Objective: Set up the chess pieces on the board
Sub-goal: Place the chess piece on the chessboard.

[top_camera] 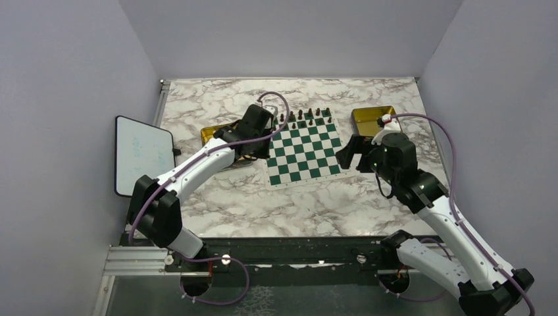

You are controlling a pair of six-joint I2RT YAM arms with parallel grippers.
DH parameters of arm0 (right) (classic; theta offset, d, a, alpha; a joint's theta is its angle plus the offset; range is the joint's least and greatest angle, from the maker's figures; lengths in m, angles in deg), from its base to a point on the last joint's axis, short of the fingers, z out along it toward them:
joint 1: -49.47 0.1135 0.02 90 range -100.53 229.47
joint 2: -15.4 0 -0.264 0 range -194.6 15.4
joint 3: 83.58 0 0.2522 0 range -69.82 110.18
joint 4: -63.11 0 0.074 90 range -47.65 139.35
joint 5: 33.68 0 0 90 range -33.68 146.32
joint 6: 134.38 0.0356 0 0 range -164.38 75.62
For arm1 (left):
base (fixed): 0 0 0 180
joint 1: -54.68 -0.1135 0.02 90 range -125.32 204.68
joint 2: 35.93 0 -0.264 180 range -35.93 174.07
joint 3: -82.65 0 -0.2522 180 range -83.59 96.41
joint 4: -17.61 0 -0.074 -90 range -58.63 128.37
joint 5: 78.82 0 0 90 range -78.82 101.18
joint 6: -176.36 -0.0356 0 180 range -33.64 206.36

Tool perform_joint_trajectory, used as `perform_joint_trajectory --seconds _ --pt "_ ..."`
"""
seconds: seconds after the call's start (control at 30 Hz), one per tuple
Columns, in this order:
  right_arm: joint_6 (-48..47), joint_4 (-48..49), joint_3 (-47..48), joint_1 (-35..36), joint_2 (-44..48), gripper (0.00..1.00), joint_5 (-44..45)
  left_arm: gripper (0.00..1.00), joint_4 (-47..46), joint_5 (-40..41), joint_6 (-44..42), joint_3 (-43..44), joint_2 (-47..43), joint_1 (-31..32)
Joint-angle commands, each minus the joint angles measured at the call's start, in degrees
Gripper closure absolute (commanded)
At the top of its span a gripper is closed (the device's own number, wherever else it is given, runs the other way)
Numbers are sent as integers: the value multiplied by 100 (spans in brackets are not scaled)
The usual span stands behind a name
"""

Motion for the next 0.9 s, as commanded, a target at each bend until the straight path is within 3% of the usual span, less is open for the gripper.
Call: perform_joint_trajectory --seconds 0.0,0.47,0.87 --pt "86 -121 -53 -44 223 1 334 90 -353 362 162 21 276 403" --pt "241 -343 -13 -39 750 1 759 90 -468 811 416 834 1582 1554" --pt "191 -481 -96 -39 865 1 759 89 -321 943 436 1266 2214 1785"
